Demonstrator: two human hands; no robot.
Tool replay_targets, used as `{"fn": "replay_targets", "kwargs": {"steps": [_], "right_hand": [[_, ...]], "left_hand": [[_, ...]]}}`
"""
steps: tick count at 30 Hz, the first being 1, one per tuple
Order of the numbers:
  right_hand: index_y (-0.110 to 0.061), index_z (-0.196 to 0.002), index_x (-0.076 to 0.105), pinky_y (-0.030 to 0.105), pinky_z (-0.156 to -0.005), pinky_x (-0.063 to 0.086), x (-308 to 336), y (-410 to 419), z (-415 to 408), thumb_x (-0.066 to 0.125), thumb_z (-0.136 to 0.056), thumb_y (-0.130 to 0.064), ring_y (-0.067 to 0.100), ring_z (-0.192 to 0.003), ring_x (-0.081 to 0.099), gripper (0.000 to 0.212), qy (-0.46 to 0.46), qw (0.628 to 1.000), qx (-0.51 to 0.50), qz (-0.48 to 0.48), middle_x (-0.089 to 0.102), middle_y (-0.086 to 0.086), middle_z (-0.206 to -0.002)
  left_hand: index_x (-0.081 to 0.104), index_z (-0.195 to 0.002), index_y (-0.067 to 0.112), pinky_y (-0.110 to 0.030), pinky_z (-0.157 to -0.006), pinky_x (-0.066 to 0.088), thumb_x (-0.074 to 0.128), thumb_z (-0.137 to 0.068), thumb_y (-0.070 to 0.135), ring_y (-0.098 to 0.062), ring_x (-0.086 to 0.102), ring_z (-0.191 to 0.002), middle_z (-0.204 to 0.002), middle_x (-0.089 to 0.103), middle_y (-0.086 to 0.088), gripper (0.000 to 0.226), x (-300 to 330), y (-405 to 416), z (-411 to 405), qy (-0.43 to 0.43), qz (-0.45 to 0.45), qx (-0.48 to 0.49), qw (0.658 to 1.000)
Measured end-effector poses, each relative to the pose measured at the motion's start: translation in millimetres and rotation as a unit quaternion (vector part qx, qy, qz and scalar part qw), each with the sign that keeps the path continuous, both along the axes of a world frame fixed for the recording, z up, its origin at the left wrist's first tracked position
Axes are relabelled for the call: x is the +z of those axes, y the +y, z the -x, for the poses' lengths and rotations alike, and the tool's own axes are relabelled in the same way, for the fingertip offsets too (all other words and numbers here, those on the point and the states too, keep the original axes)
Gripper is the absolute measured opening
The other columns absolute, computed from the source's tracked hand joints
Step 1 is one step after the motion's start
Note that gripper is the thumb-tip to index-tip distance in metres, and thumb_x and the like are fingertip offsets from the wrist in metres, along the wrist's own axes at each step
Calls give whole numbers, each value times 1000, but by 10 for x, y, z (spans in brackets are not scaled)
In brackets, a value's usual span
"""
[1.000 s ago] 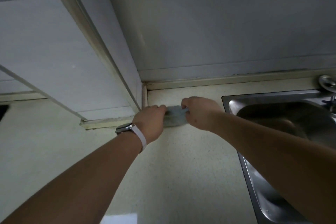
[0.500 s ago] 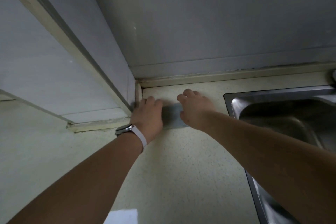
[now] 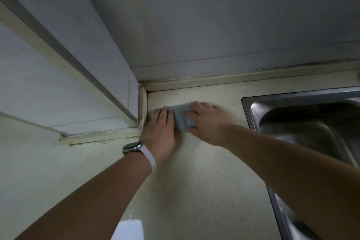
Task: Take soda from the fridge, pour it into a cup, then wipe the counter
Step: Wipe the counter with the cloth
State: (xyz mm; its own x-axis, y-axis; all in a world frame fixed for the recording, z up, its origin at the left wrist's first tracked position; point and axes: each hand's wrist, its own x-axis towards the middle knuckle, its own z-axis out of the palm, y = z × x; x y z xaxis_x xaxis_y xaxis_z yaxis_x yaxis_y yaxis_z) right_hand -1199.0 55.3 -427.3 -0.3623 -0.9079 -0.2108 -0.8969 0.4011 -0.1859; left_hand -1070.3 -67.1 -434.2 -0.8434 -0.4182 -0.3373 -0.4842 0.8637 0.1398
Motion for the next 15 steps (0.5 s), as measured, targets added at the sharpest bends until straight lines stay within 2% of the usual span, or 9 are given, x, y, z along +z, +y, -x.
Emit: {"fn": "replay_targets", "kwargs": {"steps": [9, 15], "right_hand": [[-21, -149, 29, 42, -109, 31, -83, -243, 259, 38, -98, -51, 26, -136, 32, 60, 31, 999, -31, -2, 29, 4, -153], [-22, -150, 29, 43, -107, 32, -50, -275, 249, 38, -98, -52, 27, -136, 33, 61, 35, 998, -43, -20, 29, 4, -153]], "left_hand": [[-2, -154, 9, -36, -122, 5, 26, -97, 11, -25, -4, -150, -164, -6, -8, 64, -11, -271, 487, -48, 14, 9, 999], [-6, -154, 8, -39, -122, 4, 27, -96, 10, -25, -8, -150, -163, -11, -9, 67, 18, -319, 503, -76, -11, -3, 997]]}}
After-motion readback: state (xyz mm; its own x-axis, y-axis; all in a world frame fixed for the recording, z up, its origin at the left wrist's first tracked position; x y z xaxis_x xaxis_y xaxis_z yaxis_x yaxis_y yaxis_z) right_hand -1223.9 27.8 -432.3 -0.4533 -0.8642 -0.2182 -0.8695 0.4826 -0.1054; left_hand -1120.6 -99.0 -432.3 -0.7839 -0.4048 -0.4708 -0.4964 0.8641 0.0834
